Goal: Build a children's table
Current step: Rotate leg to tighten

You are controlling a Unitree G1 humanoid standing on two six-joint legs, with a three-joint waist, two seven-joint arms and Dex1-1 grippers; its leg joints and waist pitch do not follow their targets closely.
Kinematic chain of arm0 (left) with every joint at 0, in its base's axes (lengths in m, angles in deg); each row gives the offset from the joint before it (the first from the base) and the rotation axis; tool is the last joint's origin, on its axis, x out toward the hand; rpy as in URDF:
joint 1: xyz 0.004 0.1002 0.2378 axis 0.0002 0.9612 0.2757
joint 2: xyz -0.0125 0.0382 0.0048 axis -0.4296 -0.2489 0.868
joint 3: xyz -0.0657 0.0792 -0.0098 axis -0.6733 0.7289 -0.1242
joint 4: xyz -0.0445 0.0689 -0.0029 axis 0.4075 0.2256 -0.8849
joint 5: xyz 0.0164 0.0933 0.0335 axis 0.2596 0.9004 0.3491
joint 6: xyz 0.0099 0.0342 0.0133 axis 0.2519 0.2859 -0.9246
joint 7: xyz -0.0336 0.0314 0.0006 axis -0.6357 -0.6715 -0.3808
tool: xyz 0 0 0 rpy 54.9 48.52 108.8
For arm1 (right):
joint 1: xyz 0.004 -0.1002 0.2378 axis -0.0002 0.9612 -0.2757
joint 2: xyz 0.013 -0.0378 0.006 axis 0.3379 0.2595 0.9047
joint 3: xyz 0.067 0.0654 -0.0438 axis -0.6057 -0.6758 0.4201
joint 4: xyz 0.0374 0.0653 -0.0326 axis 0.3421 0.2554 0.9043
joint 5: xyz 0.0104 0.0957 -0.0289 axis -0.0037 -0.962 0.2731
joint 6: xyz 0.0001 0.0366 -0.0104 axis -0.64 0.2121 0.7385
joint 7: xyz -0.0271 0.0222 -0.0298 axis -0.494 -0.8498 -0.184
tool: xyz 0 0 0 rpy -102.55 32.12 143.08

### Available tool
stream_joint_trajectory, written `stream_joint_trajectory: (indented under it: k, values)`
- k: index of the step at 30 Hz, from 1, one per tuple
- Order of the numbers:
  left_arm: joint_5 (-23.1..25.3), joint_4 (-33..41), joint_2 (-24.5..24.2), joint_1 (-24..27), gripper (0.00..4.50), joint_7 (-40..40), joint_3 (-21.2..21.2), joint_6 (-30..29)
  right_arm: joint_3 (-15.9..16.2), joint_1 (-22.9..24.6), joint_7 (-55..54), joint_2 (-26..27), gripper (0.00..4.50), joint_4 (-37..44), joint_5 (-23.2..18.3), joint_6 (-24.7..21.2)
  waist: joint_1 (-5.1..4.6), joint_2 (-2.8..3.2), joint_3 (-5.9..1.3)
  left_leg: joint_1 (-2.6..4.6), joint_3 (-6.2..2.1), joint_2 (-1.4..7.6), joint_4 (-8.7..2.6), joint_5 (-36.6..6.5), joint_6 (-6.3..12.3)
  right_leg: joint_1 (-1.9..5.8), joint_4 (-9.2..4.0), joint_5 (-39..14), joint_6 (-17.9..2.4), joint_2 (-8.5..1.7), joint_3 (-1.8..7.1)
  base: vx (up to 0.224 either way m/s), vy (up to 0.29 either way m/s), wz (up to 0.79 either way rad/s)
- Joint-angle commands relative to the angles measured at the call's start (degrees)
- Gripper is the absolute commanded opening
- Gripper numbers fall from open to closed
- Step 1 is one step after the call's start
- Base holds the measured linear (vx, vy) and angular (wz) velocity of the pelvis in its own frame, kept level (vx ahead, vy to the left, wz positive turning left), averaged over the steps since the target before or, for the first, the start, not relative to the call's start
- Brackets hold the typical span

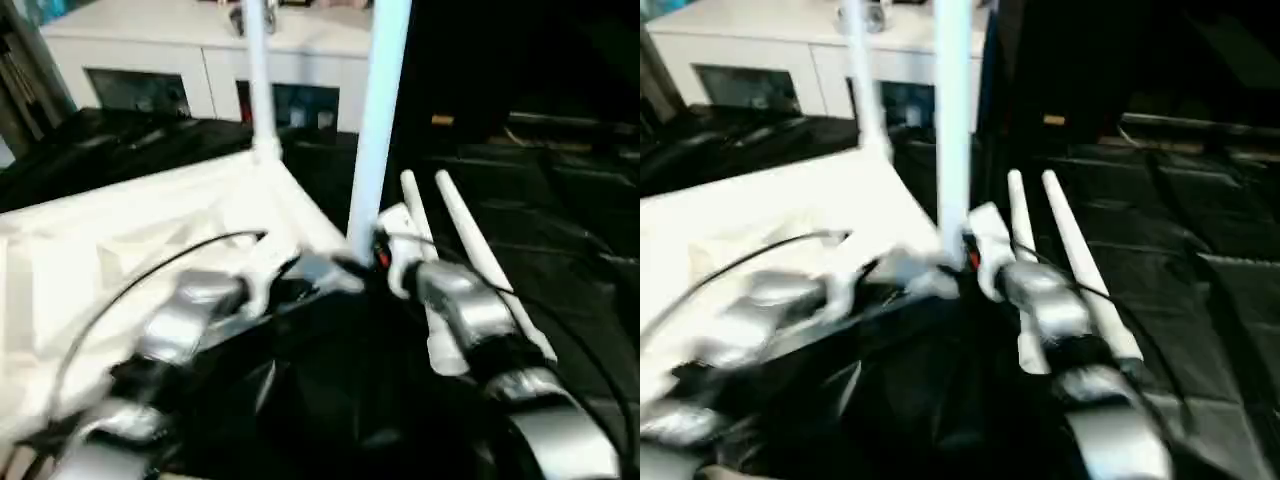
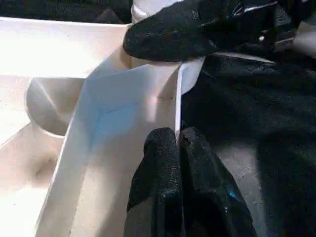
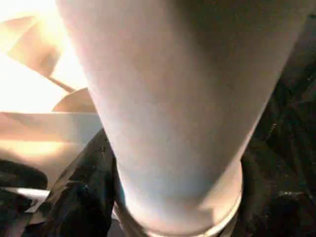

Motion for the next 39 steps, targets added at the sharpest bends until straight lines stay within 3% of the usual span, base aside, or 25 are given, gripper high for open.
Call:
stream_joint_trajectory:
  k: [1,2,5,6,11,12,13,16,19,21,27,28,39]
  values:
    - [-1.49,1.13,3.70,-2.82,0.00,-2.67,0.26,1.66,5.51,1.47,4.03,5.76,3.12,-2.69,0.44,-1.28,-0.23,-0.19,-3.35,1.50,-1.96,3.19,-4.39,-17.10,-0.81,1.55,-5.24,-19.46,-10.18,-4.92,2.65,0.000,0.000,0.00]
    - [-1.49,1.13,3.70,-2.82,0.00,-2.67,0.26,1.66,5.51,1.47,4.03,5.76,3.46,-2.69,0.44,-1.28,-0.24,-0.17,-3.33,1.51,-1.95,3.23,-4.38,-16.98,-0.65,1.54,-5.21,-19.19,-10.27,-4.89,2.64,0.000,0.000,0.00]
    - [-1.34,2.57,2.58,-1.71,0.00,0.52,1.42,2.74,4.21,0.99,6.76,5.55,3.58,-2.14,-1.11,-1.58,-0.25,-0.08,-3.30,1.41,-1.97,3.24,-4.46,-17.07,-0.29,1.63,-5.19,-19.05,-10.50,-4.87,2.57,0.000,0.000,0.00]
    - [-1.54,3.39,1.63,-1.03,0.00,2.52,1.77,3.97,4.01,0.74,8.42,4.82,3.88,-1.99,-1.45,-1.22,-0.28,0.01,-3.30,1.48,-2.03,3.31,-4.51,-17.47,-0.36,1.58,-5.22,-19.29,-10.50,-4.90,2.54,0.000,0.000,0.00]
    - [-1.62,3.62,0.47,-0.52,0.00,4.07,1.66,5.39,4.58,0.25,9.83,3.23,4.15,-2.21,-0.43,0.89,-0.47,-0.04,-3.43,1.31,-1.86,3.31,-4.41,-16.25,0.01,1.73,-4.90,-16.38,-11.36,-4.88,2.62,0.000,0.000,0.00]
    - [-3.21,5.24,-2.01,0.61,0.00,8.78,1.88,6.02,6.16,1.11,16.32,0.06,4.15,0.60,-0.61,2.37,-0.33,-0.06,-3.47,1.29,-1.91,3.31,-4.36,-15.84,0.37,1.89,-4.87,-16.10,-11.49,-4.96,2.55,0.000,0.000,0.00]
    - [-3.93,5.94,-2.97,1.07,0.00,10.75,1.98,6.30,6.72,1.56,19.16,-1.16,4.15,1.81,-0.87,2.81,-0.27,-0.07,-3.59,0.97,-1.85,3.42,-4.27,-14.75,1.17,2.14,-4.62,-14.30,-11.69,-4.93,2.54,0.000,0.000,0.00]
    - [-4.61,6.74,-4.15,1.56,0.00,12.83,2.09,6.21,7.34,2.25,22.92,-2.63,4.15,3.62,-1.62,2.63,-0.11,0.13,-3.81,0.90,-1.65,3.53,-4.03,-12.02,2.05,2.31,-3.93,-8.97,-13.12,-4.59,2.40,0.000,0.000,0.00]
    - [-5.88,8.15,-8.29,3.18,0.00,19.67,2.60,6.12,8.91,4.33,32.77,-7.76,4.15,7.89,-2.53,2.77,0.54,0.29,-3.95,0.90,-1.42,3.62,-3.67,-9.12,3.94,2.38,-3.32,-3.61,-14.69,-4.47,2.24,0.000,0.000,0.00]
    - [-6.20,8.25,-9.04,3.51,0.00,21.07,2.52,6.12,8.82,4.62,34.57,-8.73,4.15,8.22,-2.51,3.23,0.57,0.30,-3.88,1.00,-1.35,3.62,-3.68,-9.73,4.11,2.20,-3.40,-4.17,-15.37,-4.41,2.15,0.000,0.000,0.00]
    - [-7.69,9.67,-11.63,4.82,0.00,25.28,2.67,5.23,9.49,5.76,41.06,-11.29,4.15,11.32,-4.61,1.34,0.77,0.38,-3.46,1.40,-1.50,3.79,-4.20,-14.46,1.65,1.97,-4.08,-11.82,-14.25,-4.50,2.31,0.000,0.000,0.00]
    - [-7.80,9.92,-12.08,5.08,0.00,25.77,2.60,5.06,9.59,5.94,42.17,-11.53,3.91,11.96,-4.91,0.75,0.77,0.32,-3.43,1.47,-1.46,3.77,-4.20,-14.78,1.45,1.89,-4.19,-12.34,-14.15,-4.49,2.37,0.000,0.000,0.00]
    - [-7.86,10.27,-11.85,5.85,0.00,24.25,2.09,4.64,10.51,7.32,42.58,-10.32,3.02,14.00,-5.49,-1.74,1.34,0.09,-3.62,1.33,-1.45,3.74,-4.07,-12.26,1.58,1.94,-3.92,-10.78,-13.77,-4.60,2.40,0.000,0.000,0.00]
